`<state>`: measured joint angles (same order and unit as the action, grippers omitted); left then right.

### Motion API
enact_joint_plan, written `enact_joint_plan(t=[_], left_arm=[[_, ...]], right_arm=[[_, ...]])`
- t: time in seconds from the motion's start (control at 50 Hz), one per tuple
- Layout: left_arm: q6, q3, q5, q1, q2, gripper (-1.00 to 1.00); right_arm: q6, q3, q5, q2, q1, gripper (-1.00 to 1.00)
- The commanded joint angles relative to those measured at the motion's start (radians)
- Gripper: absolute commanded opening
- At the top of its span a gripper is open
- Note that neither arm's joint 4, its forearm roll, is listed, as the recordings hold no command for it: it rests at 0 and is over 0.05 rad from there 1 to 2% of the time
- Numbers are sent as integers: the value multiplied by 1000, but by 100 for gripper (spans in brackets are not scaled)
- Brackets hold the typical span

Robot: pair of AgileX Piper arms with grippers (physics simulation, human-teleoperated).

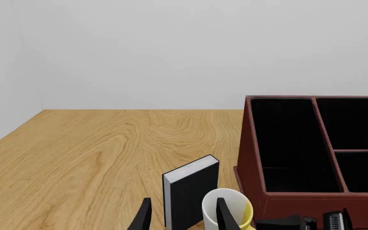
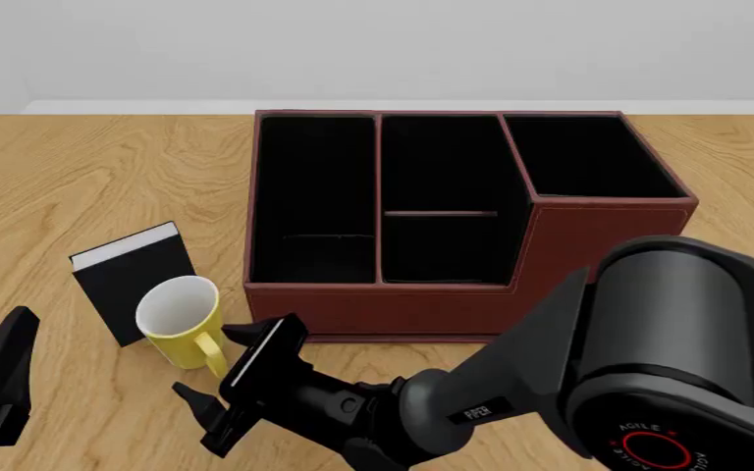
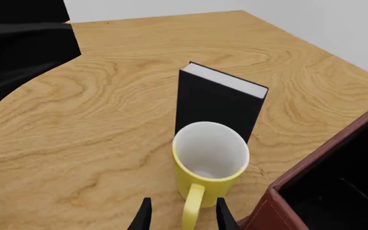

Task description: Pick up the yellow and white mug and place it to the right of the caddy.

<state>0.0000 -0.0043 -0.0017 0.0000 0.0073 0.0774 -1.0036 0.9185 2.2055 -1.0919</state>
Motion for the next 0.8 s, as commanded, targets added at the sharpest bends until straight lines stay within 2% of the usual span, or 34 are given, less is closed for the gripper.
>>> enact_joint_plan(t=[0.02,0.3,0.32,0.8], left_arm=[[0,0,0,0,0,100],[0,0,0,0,0,100],[0,0,0,0,0,100],[0,0,0,0,0,100]], right_arm=[[-3,-5,2,11,3,100],[7,7,7,2,8,100],[9,8,8,2,9,-100],[42,44,38,-19,26,-100]])
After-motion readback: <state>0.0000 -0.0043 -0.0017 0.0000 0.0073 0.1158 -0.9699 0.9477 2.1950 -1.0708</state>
